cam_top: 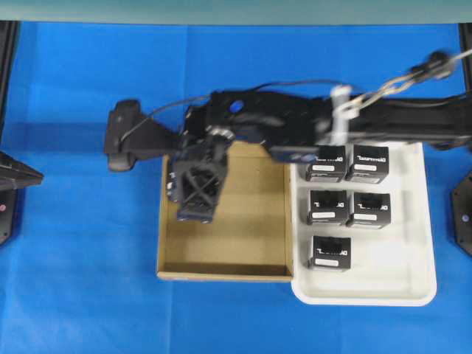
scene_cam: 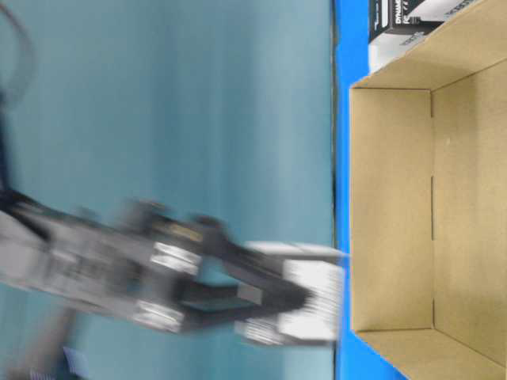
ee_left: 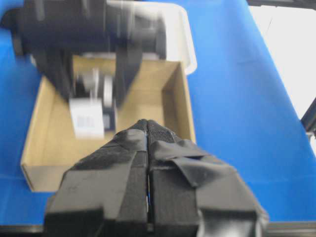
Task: Pick the box from inside the cardboard box.
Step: 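Lift the black box out and carry it right onto the white tray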
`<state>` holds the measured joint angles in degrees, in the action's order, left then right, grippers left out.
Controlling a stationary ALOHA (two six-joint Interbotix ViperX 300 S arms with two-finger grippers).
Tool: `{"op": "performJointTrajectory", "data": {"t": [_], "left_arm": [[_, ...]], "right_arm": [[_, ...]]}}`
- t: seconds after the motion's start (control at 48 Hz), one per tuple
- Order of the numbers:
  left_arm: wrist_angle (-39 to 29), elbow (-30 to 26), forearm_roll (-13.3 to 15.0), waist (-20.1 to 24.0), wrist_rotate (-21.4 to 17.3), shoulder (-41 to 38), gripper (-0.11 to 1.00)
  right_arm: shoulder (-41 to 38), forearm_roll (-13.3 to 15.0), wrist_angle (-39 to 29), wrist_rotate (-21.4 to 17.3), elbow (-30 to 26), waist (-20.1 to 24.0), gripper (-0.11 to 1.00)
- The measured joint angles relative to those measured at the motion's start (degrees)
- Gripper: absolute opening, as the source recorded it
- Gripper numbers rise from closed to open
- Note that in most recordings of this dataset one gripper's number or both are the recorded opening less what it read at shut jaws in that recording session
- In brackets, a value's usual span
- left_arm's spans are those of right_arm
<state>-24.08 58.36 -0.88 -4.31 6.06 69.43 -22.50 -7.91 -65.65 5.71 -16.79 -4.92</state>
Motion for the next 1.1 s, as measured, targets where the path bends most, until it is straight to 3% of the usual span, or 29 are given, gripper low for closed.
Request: {"op": "performJointTrajectory", "data": {"t": [0.438,0.729,0.917,1.104], "left_arm": [[0.0,0.0,0.0,0.0,0.1,0.0,-0.07],[0.0,0.0,0.0,0.0,0.1,0.0,-0.07],[0.0,0.0,0.0,0.1,0.1,-0.1,-0.07],[0.0,0.0,0.0,0.1,0.2,0.0,-0.07]], "right_arm": [[14.3,0.0,-12.5,-0.9,1.5,-1.7,0.61],[20.7,0.0,-16.0,-4.9,4.4,-1.4,0.61],[27.7,0.0,-16.4,-8.0,10.1,0.1,0.61],[35.6,0.0,-16.2,-13.4,20.2,2.9,0.61]]}}
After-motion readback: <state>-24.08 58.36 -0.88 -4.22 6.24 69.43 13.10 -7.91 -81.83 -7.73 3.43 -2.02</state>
